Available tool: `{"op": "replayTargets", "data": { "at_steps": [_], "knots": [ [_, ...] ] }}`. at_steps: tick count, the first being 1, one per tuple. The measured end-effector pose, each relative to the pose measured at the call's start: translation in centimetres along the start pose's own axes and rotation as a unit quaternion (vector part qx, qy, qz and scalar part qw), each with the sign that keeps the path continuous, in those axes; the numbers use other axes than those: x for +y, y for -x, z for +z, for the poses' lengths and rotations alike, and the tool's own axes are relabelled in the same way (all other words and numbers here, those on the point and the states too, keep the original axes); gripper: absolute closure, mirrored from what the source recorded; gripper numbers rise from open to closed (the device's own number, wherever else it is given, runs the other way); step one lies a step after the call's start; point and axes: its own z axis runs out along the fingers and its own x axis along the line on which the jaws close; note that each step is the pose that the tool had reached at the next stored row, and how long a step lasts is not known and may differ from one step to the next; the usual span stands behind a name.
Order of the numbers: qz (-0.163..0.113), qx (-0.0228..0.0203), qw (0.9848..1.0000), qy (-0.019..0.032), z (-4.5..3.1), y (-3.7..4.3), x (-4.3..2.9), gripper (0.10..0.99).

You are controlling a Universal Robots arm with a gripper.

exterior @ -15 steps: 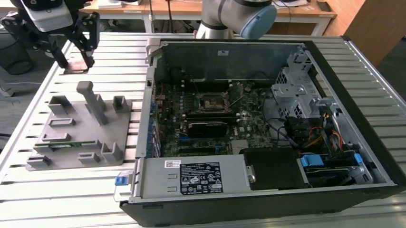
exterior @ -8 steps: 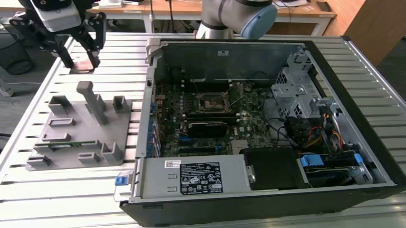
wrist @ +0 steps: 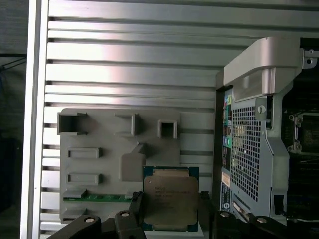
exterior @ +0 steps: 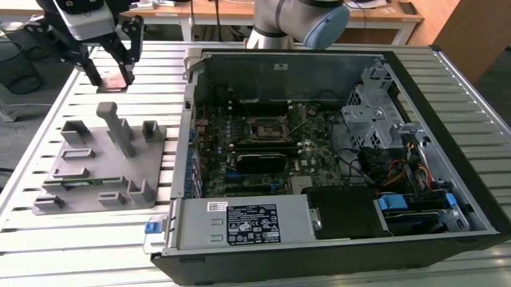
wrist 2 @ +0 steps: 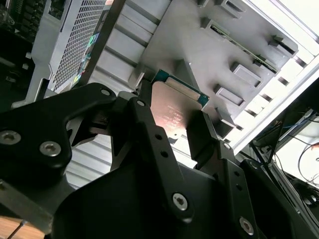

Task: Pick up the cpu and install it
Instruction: 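Pick up the cpu and move it towards the insertion slot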

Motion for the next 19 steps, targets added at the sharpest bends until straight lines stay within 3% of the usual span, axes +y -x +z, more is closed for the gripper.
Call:
{"op": "replayTargets", "data": {
  "at_steps": [19],
  "knots": [
    [0.000,0.0000,1.0000,0.0000,0.01,2.94,-0.07,0.561]
  ]
}}
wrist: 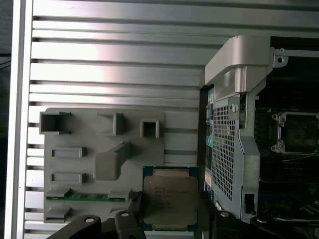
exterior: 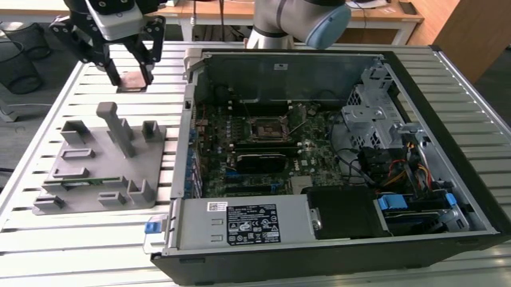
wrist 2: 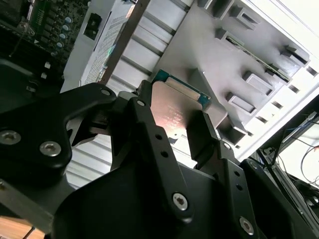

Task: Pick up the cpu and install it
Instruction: 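Pick up the cpu and move it towards the insertion slot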

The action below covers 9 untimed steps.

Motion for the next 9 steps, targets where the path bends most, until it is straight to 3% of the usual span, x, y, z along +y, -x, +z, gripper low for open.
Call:
{"op": "replayTargets", "data": {
  "at_steps": [9],
  "knots": [
    [0.000,0.0000,1.0000,0.0000,0.01,1.43,-0.03,0.561]
  ]
}}
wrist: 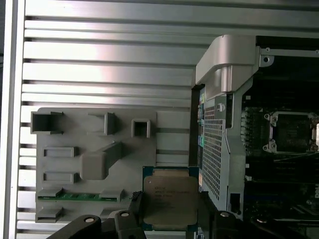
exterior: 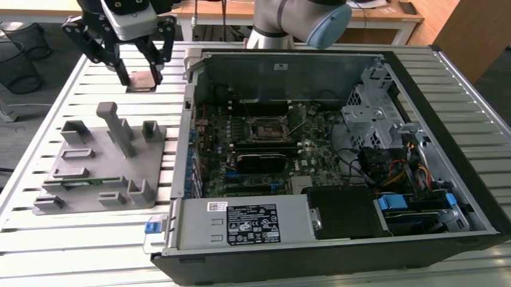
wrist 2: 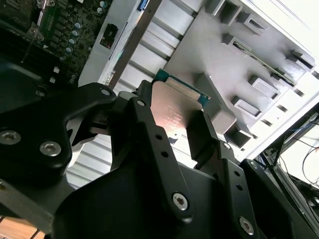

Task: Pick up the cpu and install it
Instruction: 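Pick up the cpu and move it towards the insertion slot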

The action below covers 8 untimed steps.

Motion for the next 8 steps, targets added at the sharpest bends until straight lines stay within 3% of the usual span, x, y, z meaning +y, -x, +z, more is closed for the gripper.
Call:
{"op": "replayTargets", "data": {
  "at_steps": [8],
  "knots": [
    [0.000,0.0000,1.0000,0.0000,0.00,0.71,-0.02,0.561]
  ]
}}
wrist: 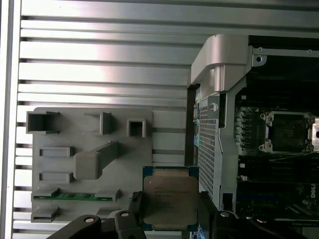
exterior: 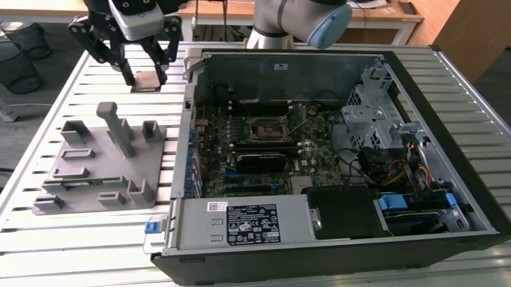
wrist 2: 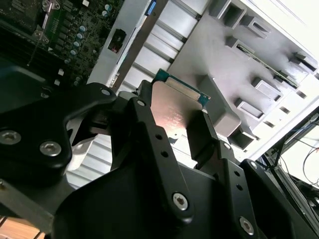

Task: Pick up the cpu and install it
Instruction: 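Pick up the cpu and move it towards the insertion slot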

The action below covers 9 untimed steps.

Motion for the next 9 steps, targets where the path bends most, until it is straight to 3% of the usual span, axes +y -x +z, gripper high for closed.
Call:
{"op": "replayTargets", "data": {
  "at_steps": [9],
  "knots": [
    [0.000,0.0000,1.0000,0.0000,0.00,0.70,-0.02,0.561]
  ]
}}
